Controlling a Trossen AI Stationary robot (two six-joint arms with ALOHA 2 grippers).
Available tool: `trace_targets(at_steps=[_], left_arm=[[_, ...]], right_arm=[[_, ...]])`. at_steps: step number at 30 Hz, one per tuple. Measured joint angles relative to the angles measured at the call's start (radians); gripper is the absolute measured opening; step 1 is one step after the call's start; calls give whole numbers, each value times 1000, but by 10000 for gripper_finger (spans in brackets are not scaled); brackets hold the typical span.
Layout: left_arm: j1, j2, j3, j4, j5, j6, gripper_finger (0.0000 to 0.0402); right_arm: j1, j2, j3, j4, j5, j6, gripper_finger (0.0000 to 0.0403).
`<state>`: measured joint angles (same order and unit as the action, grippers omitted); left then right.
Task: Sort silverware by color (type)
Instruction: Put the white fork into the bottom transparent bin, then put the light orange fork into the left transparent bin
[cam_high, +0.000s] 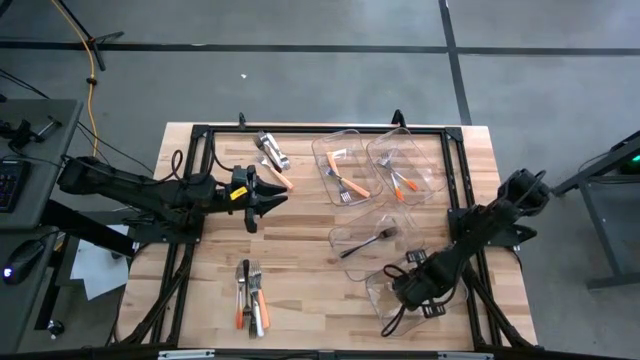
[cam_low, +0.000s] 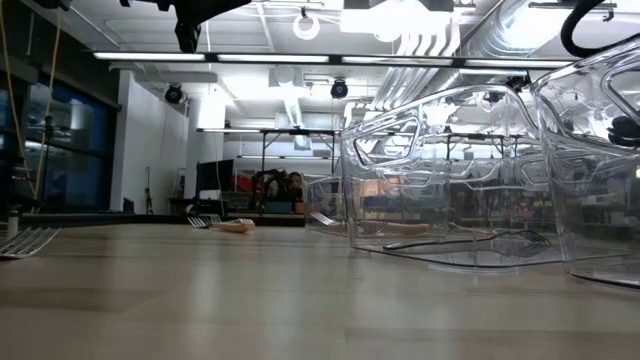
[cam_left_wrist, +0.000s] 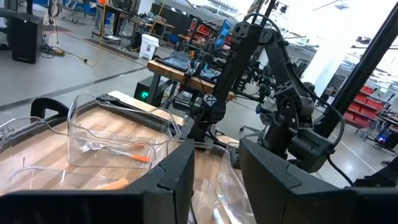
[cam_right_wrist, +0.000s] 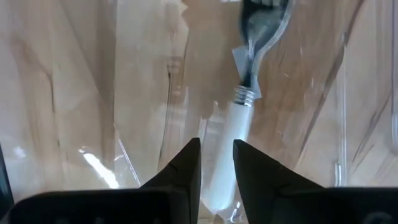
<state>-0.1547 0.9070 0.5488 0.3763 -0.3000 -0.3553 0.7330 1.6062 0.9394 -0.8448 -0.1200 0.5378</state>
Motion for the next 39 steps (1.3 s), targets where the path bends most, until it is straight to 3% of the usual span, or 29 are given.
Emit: trace_targets(at_steps=[9,16,22,27,33,39], left_arm=[[0,0,0,-14,0,0,115],[0,0,0,-14,0,0,115],[0,0,0,-12,0,0,115],[0,0,0,-12,0,-4,115],[0,0,0,-12,0,18,115],[0,0,0,-12,0,21,115]], right_arm=[[0,-3,14,1,-8,2,81],[8,-68,152,-94,24,-86,82],[1,-243,210,-193,149,-3,83],[-31,-459,161,-169,398,190,83],[-65,-714,-13,99,685,267,83],[-172,-856,-261,582,730,175,83]])
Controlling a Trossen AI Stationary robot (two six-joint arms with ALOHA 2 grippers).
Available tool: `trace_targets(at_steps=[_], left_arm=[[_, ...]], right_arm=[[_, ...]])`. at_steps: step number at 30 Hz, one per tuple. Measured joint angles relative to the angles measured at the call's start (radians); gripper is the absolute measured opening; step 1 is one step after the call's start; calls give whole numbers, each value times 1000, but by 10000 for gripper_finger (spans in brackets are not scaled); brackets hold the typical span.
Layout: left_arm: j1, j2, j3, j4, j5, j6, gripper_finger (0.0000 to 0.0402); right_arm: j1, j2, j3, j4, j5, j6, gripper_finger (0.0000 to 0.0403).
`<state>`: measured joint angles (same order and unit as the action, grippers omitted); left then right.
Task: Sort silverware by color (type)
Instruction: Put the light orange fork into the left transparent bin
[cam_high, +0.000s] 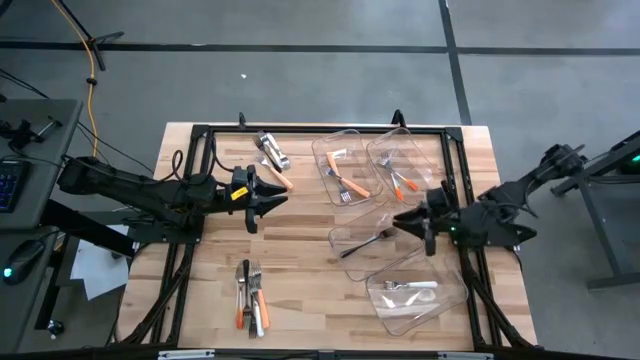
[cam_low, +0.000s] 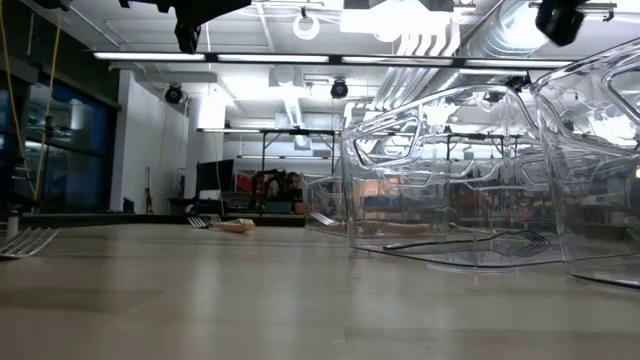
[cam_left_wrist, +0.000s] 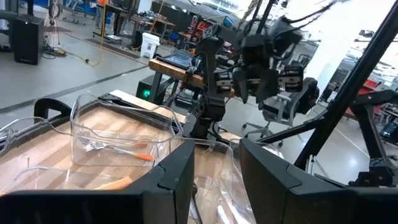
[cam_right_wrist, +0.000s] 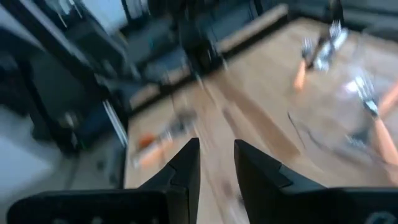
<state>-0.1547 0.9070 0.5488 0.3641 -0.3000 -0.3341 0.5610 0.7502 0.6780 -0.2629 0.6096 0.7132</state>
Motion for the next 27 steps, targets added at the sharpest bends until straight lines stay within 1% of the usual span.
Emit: trace_targets(at_steps=[4,5,7,11,15,21,25,27], left_arm=[[0,0,0,0,0,45,115],[0,0,0,2,-3,54,115],[0,0,0,10,-23,59,115],[0,0,0,58,-53,35,115],[20,0,0,66,-53,32,115],[62,0,0,67,-52,31,115],[78,0,0,67,-52,31,115],[83,0,0,67,-52,31,115]], right_arm=[[-106,2,-145,384,-42,-133,83],[-138,11,-168,456,-65,-162,83],[-212,31,-187,530,-124,-197,83],[-352,86,-151,544,-277,-237,83],[-459,147,-99,546,-410,-318,83],[-546,216,-54,545,-511,-377,83],[-567,247,-39,552,-554,-375,83],[-568,260,-37,564,-557,-375,83]])
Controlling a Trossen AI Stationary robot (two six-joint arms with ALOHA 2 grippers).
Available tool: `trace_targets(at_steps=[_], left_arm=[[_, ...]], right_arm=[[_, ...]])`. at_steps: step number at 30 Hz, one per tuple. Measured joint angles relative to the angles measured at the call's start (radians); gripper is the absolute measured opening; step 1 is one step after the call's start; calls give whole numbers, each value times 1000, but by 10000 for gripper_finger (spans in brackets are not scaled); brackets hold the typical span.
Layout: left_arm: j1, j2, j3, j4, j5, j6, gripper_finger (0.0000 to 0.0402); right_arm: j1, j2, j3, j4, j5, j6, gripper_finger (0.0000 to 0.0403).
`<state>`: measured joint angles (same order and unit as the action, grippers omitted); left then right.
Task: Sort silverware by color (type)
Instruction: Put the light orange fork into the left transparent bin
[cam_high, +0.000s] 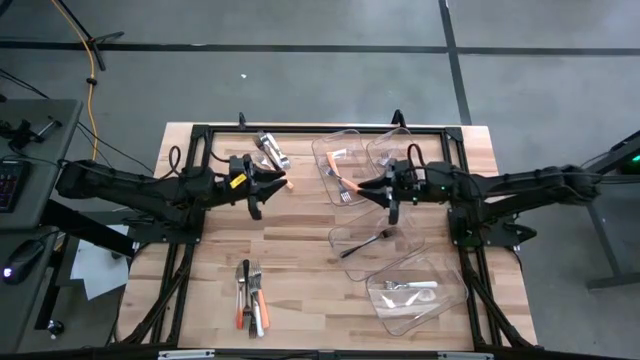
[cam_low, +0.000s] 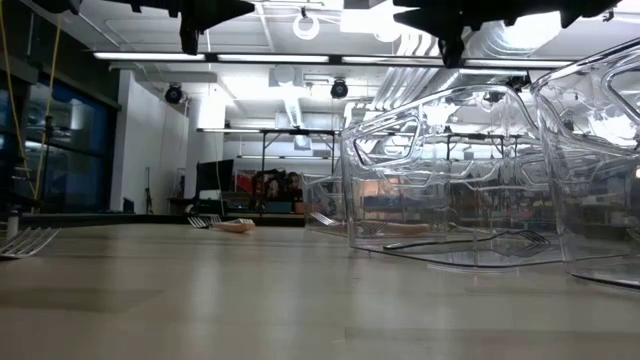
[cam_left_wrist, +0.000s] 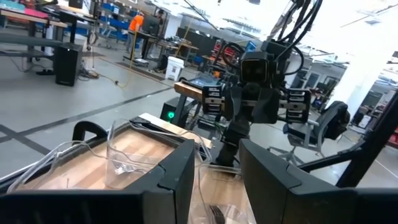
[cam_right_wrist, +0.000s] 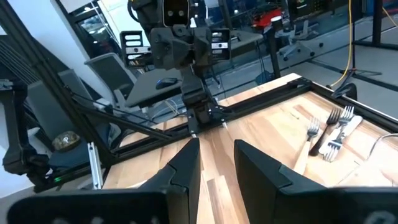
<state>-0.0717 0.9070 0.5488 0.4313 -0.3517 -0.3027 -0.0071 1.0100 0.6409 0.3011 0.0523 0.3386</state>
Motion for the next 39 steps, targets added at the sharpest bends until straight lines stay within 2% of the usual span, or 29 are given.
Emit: trace_targets(at_steps=[15,39], left_arm=[[1,0,0,-1,1,52,115],[1,0,0,-1,1,54,115]], right_arm=[[0,25,0,11,3,-6,83],[0,25,1,-11,4,-2,83]])
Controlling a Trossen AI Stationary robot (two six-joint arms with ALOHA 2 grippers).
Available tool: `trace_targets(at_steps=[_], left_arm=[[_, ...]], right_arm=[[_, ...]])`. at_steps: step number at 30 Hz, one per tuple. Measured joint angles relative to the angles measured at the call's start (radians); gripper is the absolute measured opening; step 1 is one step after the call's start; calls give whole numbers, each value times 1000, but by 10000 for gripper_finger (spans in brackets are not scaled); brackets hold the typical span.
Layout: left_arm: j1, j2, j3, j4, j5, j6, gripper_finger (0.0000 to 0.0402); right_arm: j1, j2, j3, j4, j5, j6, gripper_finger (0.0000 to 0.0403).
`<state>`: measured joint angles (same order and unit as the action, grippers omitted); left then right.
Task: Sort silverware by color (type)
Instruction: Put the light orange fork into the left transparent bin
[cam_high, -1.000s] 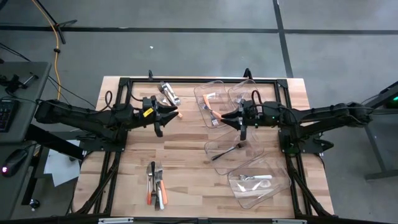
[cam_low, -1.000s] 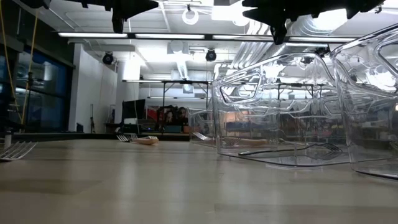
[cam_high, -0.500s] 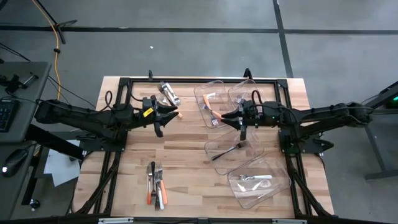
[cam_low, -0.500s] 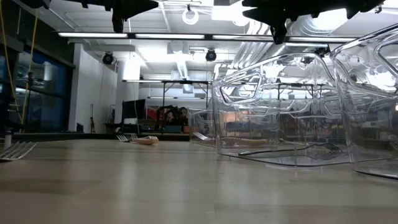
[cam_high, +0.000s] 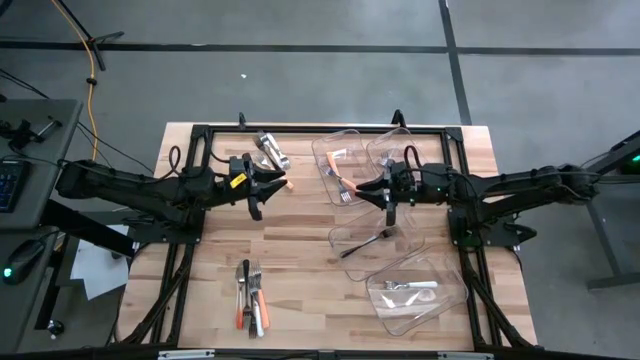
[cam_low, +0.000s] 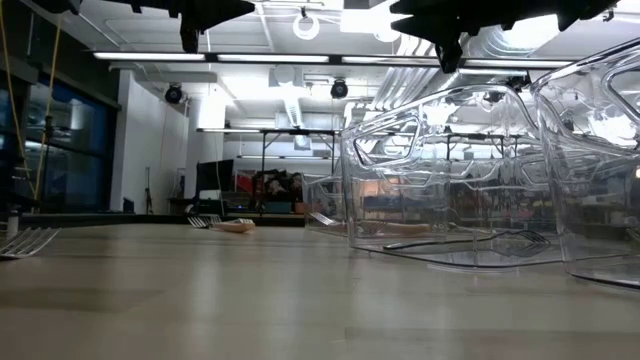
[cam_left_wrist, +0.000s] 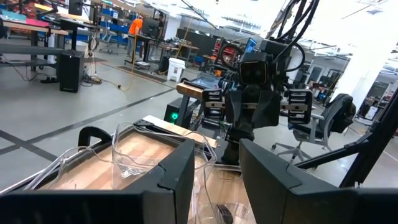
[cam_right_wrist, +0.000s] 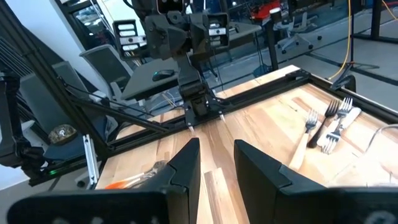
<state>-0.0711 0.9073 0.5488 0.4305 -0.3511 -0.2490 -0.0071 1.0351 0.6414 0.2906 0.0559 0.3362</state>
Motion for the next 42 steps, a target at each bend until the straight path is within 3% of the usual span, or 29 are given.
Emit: trace_targets(at_steps=[42], left_arm=[[0,0,0,0,0,-1,115]], right_arm=[[0,0,0,-20,0,-4,83]])
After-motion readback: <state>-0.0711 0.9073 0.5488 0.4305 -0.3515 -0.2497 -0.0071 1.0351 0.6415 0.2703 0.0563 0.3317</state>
